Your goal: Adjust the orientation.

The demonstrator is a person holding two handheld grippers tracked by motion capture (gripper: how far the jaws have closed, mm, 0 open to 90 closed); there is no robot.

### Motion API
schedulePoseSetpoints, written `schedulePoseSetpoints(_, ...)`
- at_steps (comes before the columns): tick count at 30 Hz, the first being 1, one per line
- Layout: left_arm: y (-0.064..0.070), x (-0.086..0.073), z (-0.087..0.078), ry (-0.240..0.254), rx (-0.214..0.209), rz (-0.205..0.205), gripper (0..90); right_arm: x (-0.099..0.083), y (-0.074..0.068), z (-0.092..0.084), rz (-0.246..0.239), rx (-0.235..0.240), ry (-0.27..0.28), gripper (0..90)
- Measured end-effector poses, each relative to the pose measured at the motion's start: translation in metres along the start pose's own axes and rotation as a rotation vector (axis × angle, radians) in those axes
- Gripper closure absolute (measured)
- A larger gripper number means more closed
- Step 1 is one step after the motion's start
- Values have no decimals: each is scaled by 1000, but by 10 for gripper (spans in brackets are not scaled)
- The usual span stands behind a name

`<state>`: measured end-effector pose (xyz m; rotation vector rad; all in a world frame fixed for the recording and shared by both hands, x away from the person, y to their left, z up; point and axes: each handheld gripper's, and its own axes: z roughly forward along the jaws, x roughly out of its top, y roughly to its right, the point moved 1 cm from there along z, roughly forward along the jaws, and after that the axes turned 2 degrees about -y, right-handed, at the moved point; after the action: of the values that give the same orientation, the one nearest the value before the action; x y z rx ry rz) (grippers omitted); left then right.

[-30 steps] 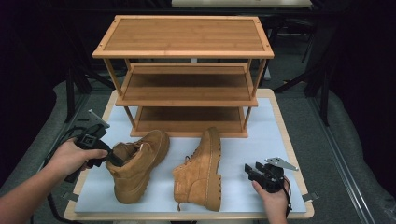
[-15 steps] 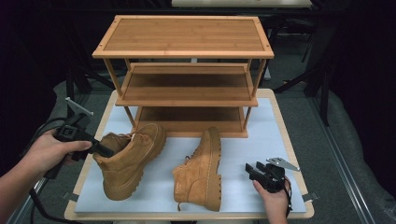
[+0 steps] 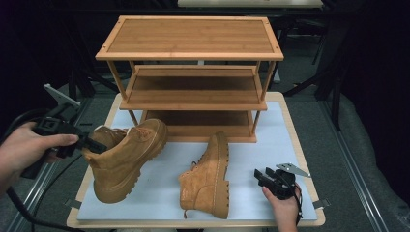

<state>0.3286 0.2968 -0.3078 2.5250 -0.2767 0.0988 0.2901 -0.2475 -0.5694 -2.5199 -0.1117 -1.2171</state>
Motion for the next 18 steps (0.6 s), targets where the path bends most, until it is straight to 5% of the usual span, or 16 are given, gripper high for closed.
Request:
schedulePoseSetpoints(5, 15, -2, -25, 62, -35, 23, 783, 0, 0, -1, 2, -4, -10, 483)
schedulePoseSetpoints(9, 21, 2, -36, 108, -108, 37, 786, 0, 0, -1, 2, -6, -11, 483)
schedulePoseSetpoints(18, 24, 33, -20, 228, -204, 45, 787, 0, 2, 0, 18, -2, 6, 483)
